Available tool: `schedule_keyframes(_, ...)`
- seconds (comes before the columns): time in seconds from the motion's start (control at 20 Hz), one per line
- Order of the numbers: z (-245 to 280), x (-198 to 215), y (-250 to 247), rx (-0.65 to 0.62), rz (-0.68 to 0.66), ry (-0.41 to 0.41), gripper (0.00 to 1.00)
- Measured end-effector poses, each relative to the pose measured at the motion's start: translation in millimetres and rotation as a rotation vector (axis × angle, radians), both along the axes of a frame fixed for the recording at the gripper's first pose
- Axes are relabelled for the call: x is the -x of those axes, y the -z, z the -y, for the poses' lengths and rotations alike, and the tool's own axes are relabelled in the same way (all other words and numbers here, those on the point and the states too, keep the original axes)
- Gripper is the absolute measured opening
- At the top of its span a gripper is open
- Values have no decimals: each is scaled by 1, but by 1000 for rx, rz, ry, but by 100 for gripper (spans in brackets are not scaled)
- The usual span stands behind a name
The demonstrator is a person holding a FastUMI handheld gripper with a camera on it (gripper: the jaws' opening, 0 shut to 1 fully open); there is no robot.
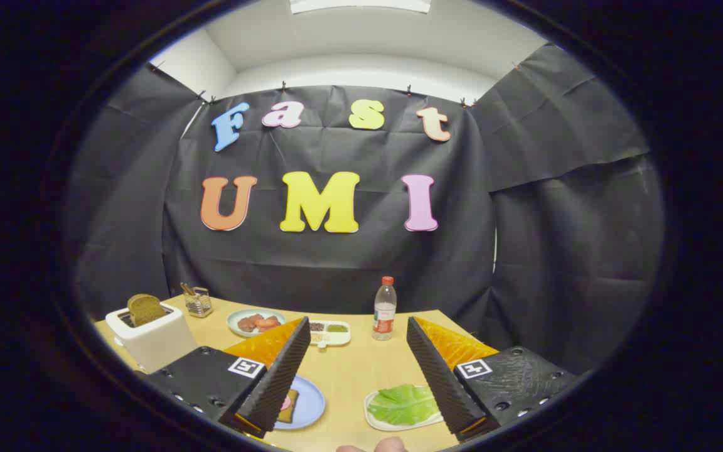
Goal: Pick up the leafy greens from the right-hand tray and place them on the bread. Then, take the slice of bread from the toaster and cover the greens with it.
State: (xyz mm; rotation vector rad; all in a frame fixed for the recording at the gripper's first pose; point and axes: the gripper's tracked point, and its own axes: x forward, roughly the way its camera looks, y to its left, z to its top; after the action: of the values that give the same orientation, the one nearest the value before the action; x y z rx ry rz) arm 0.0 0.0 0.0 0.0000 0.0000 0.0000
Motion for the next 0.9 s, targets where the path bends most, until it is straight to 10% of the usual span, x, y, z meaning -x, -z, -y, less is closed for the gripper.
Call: schedule_keyframes(0.9,46,40,-19,34,80,67,95)
